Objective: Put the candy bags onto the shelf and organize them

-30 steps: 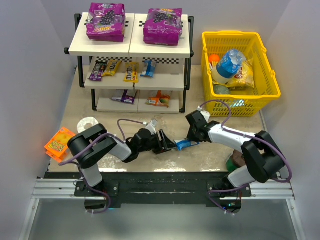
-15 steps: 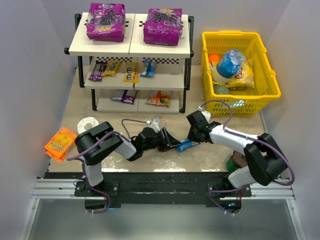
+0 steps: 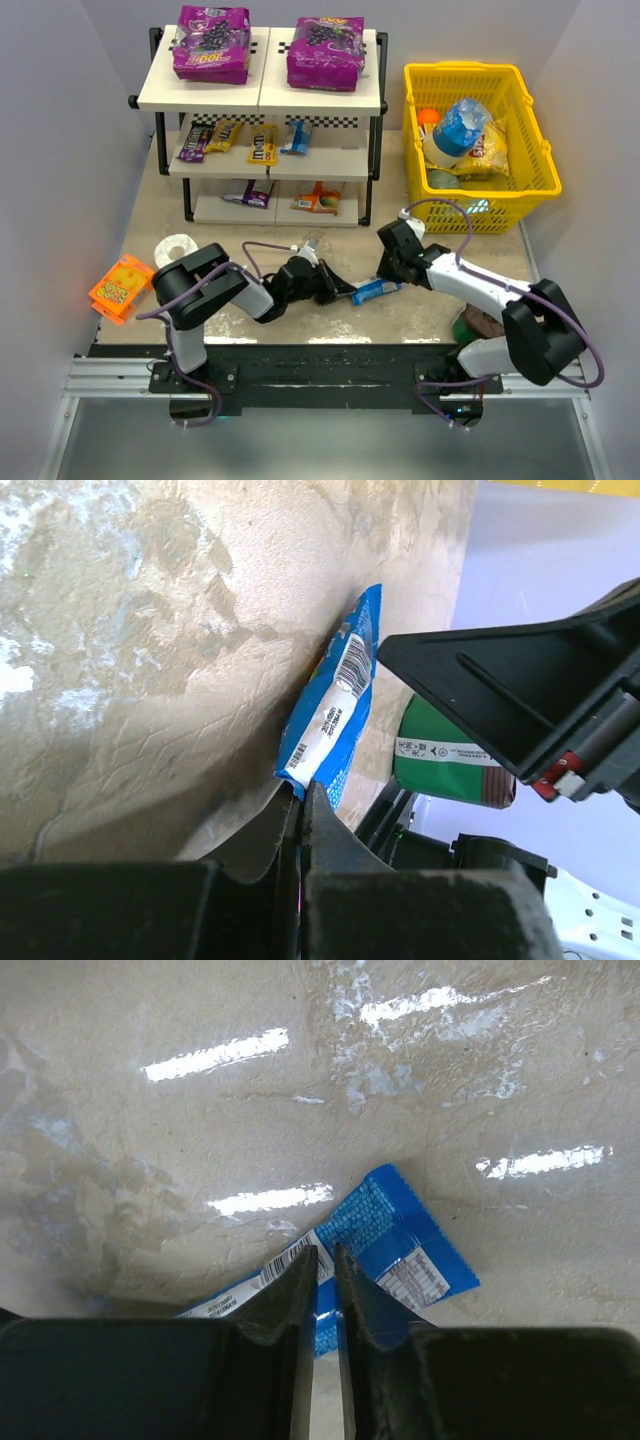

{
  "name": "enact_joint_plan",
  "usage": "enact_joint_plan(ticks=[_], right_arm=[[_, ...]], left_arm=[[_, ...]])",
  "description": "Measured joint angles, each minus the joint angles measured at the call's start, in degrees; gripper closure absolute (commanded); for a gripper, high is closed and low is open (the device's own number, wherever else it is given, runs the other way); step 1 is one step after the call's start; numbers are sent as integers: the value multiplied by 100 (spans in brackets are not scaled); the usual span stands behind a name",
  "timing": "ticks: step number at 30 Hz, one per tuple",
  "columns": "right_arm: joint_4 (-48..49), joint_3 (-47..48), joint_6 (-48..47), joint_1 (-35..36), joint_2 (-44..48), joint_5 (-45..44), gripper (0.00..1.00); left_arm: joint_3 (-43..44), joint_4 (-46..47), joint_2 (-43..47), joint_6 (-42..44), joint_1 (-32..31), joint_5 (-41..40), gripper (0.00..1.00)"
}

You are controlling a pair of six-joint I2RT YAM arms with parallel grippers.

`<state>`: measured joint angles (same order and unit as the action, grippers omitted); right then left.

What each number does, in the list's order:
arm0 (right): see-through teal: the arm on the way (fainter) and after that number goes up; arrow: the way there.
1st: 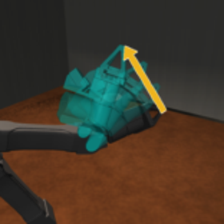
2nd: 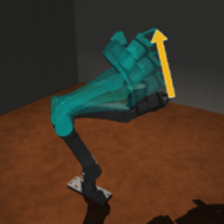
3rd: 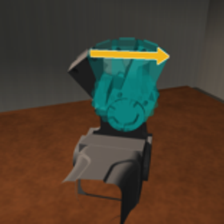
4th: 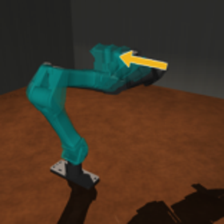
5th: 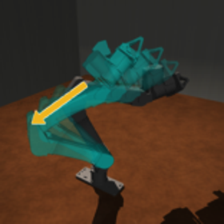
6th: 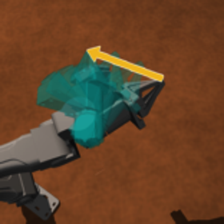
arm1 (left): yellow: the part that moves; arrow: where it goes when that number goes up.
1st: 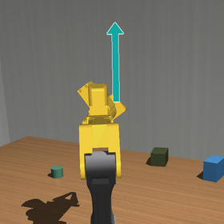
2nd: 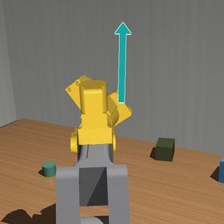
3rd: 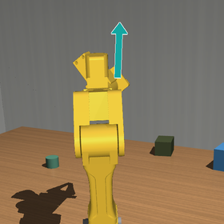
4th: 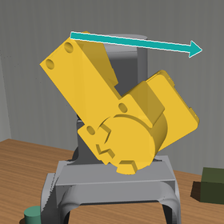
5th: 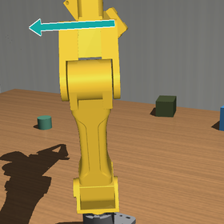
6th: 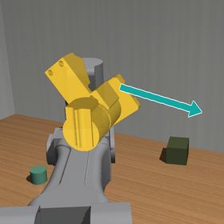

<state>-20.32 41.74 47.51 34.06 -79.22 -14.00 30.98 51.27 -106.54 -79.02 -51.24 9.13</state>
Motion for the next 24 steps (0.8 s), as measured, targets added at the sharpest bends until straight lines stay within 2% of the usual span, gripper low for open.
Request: enact_joint_plan(ticks=[2, 3, 7, 11, 16, 17, 18, 20, 24], right_arm=[[-101, 0, 9, 0, 234, -17, 69], [-166, 0, 4, 0, 391, -55, 57], [-450, 13, 50, 2, 1169, -280, 39], [-815, 186, 50, 2, 1827, -461, 33], [-1248, 514, 81, 2, 2387, -597, 25], [-1355, 564, 96, 2, 2503, -610, 19], [-1488, 627, 116, 2, 2651, -614, 17], [-1661, 726, 151, 2, 2883, -629, 13], [-1954, 1097, 153, 2, 3340, -634, 11]], left_arm=[[-4, -20, 90, 0, -15, -61, 100], [-31, -28, 184, 0, -22, -96, 100], [-223, -227, 977, 9, -22, -387, 100], [-177, -800, 2083, 118, -13, -896, 100], [291, -1770, 3176, 289, 94, -1617, 100], [420, -1974, 3370, 328, 129, -1816, 100], [560, -2192, 3585, 367, 168, -2059, 100], [804, -2496, 3845, 428, 225, -2391, 100], [1370, -2994, 4068, 560, 328, -3040, 100]])
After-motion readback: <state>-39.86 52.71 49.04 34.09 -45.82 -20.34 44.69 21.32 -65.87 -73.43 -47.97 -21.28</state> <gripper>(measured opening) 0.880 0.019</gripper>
